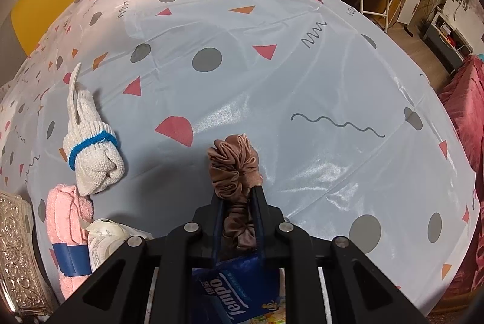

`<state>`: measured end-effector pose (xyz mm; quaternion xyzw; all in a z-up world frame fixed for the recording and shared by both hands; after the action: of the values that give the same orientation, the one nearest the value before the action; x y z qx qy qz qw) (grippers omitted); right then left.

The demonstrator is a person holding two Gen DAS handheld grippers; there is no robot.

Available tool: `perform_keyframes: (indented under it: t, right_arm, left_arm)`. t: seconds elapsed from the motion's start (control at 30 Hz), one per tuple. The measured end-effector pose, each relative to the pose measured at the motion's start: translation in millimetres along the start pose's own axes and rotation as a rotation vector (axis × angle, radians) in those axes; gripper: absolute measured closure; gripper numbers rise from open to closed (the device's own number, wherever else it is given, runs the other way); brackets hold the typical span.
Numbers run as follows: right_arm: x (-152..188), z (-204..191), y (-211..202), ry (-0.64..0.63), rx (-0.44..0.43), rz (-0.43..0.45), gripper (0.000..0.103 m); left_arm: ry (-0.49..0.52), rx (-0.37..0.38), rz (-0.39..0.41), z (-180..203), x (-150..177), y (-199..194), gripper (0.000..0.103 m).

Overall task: Organize soft objects
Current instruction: 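Carry the red item into the gold tray and open the left tool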

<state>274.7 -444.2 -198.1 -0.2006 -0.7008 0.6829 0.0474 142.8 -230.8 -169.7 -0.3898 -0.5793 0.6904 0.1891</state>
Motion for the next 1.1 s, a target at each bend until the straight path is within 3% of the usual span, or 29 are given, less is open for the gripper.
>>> perform_keyframes:
  t: [0.13,0.33,0.53,0.67,0.9,1.1]
  right_arm:
    - [-0.2,-1.7,0.2,-0.013,0.016,0.005,0.086]
    - [4.0,-7.0,-1.1,-0.039,0.044,0.018,0.086]
    - [7.0,-10.7,-2.0,-0.041,0.045,0.023,0.086]
    - [8.1,-13.2,-1.5,-0.062,0.065,0.028,0.086]
    - [12.4,-19.8,-3.3,-0.088,0.092,0.038,0.086]
    - [15.7,-24.8,-5.5,-0.118,0.121,0.046,0.086]
  left_arm:
    - [-0.096,0.055,0.048,-2.3,16.0,-15.7,0.081]
    - [-0.175,0.068,0.2,-13.6,-10.5,-79.3,0.081]
    - [-0.308,-0.072,0.375,-72.4,-24.9,-158.8,0.081]
    - [-0.456,-0.185,0.455,-132.6,-7.8,-206.1,0.081]
    - [-0.675,-0.303,0.518,-208.9,72.1,-255.8,0.081]
    - [-0.888,-0.324,0.483,-255.2,175.1,-246.4,0.08]
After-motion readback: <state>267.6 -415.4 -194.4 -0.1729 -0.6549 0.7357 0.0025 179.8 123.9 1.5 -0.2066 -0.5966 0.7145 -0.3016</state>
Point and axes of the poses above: each gripper's, at about its wrist camera, not at the fingertips, and y roughly the way its jaws point, z to its right, x to its underside, the point moved 10 cm from there along y, roughly the way its jaws point, and after that the axes turned 10 degrees about -z, right-handed, at the moved point
